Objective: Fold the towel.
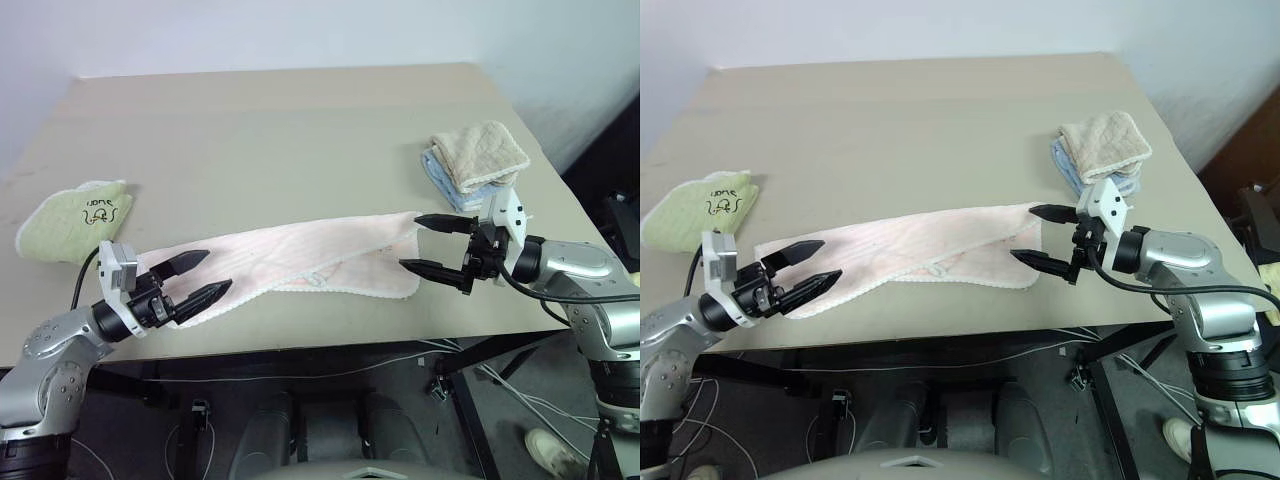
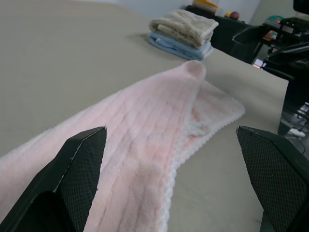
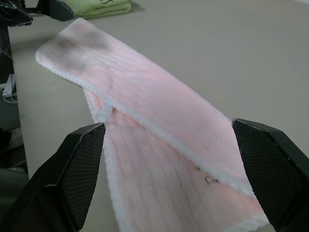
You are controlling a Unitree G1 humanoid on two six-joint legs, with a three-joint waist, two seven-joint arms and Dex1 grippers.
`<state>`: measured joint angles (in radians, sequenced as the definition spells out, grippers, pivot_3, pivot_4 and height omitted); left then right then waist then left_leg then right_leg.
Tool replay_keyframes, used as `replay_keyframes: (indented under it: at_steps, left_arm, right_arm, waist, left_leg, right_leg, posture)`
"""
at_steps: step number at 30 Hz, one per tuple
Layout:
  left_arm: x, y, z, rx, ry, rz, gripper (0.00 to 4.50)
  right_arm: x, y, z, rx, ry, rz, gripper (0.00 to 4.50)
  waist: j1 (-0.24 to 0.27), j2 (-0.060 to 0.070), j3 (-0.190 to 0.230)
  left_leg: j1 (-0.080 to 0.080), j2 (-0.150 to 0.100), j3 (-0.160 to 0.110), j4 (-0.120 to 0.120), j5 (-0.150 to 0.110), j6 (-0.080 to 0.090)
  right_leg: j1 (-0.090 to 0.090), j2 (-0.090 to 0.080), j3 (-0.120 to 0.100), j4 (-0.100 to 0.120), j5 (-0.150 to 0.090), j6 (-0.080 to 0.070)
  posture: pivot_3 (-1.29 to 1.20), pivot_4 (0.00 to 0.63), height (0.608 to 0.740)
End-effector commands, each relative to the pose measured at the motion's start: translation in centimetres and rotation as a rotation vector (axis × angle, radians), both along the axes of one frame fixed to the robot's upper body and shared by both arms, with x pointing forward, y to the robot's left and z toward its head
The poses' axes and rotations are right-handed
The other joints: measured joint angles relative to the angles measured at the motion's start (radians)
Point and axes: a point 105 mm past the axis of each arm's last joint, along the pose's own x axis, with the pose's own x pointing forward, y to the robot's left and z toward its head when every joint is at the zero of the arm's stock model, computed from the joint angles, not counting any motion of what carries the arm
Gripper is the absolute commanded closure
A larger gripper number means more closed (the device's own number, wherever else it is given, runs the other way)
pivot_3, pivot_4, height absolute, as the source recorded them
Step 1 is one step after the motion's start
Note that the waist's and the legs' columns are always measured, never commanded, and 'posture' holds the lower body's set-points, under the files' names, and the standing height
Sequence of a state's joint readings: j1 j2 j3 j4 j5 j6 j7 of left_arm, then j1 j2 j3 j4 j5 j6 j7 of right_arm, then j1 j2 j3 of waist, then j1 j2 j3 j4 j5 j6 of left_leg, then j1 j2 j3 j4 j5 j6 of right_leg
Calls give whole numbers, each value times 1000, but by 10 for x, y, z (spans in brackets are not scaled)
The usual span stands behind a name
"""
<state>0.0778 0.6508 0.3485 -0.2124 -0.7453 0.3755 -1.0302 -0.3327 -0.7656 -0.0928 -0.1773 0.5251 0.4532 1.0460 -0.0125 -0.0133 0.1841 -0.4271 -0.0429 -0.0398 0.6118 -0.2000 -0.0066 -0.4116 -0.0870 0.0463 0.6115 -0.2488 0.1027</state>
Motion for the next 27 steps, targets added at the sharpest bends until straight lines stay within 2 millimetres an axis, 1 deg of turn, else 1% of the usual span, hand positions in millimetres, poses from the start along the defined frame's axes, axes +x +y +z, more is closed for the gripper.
replay_keyframes:
  at_steps: [1, 3, 6, 11, 13, 16, 18, 20, 24, 27]
  left_arm:
    - [-3, 1, 8, 30, -57, 2, 0]
    - [-3, 2, 3, 37, -50, 5, 0]
    - [-1, 1, 6, 16, -62, 8, 0]
    - [7, -6, 11, 12, -90, -16, 0]
    - [9, -11, 10, 13, -96, -32, 0]
    - [9, -17, 7, 11, -100, -52, 0]
    - [10, -19, 4, 12, -102, -57, 0]
    - [9, -19, 0, 17, -104, -57, 0]
    - [6, -20, -2, 28, -106, -64, 0]
    - [8, -18, -3, 34, -113, -59, 0]
  right_arm:
    - [6, -2, 8, -6, -46, -1, 63]
    - [9, -2, 9, -7, -51, -4, 63]
    - [9, -1, 9, -10, -54, 1, 63]
    - [22, -11, 4, -89, -83, -54, 63]
    - [32, -16, 4, -137, -130, -87, 63]
    - [48, -23, -3, -237, -181, -139, 63]
    - [53, -28, -8, -294, -196, -141, 63]
    - [61, -31, -7, -309, -223, -163, 63]
    - [66, -33, -13, -376, -259, -138, 63]
    - [78, -38, -18, -443, -297, -185, 63]
  waist:
    - [0, 0, 0]
    - [1, 0, 0]
    - [2, 0, 0]
    - [0, 0, 0]
    - [1, 0, 0]
    - [-2, 0, 0]
    - [-2, 0, 0]
    - [-1, 0, 0]
    - [-2, 0, 0]
    - [-2, 0, 0]
  left_leg:
    - [0, 0, 0, 0, 0, 0]
    - [0, 0, 1, 0, 0, 0]
    - [0, 0, 1, 0, 0, 0]
    - [0, 0, 1, 0, 0, 0]
    - [0, 0, 2, 0, 0, 0]
    - [0, 0, 4, 0, 0, 0]
    - [0, 0, 5, 0, 0, 0]
    - [0, 0, 5, 0, 0, 1]
    - [0, 0, 5, 0, 1, 2]
    - [1, 0, 5, 0, 1, 2]
  right_leg:
    - [0, 0, 0, 0, 0, 0]
    - [0, 0, 0, 0, 0, 0]
    - [0, 0, 0, 0, 0, 0]
    - [0, 0, 0, 0, 0, 0]
    - [0, 0, 0, 0, 0, 0]
    - [-1, 0, 1, 1, 0, 0]
    - [-2, 1, 1, 1, 0, 0]
    - [-2, 1, 1, 1, 0, 0]
    - [-1, 1, 1, 2, 0, 0]
    - [-1, 1, 1, 2, 0, 0]
  posture:
    - [0, 150, 740]
    - [0, 150, 740]
    - [0, 150, 740]
    - [0, 150, 740]
    - [0, 150, 740]
    - [0, 150, 740]
    - [0, 150, 740]
    - [0, 150, 740]
    - [0, 150, 740]
    - [0, 150, 740]
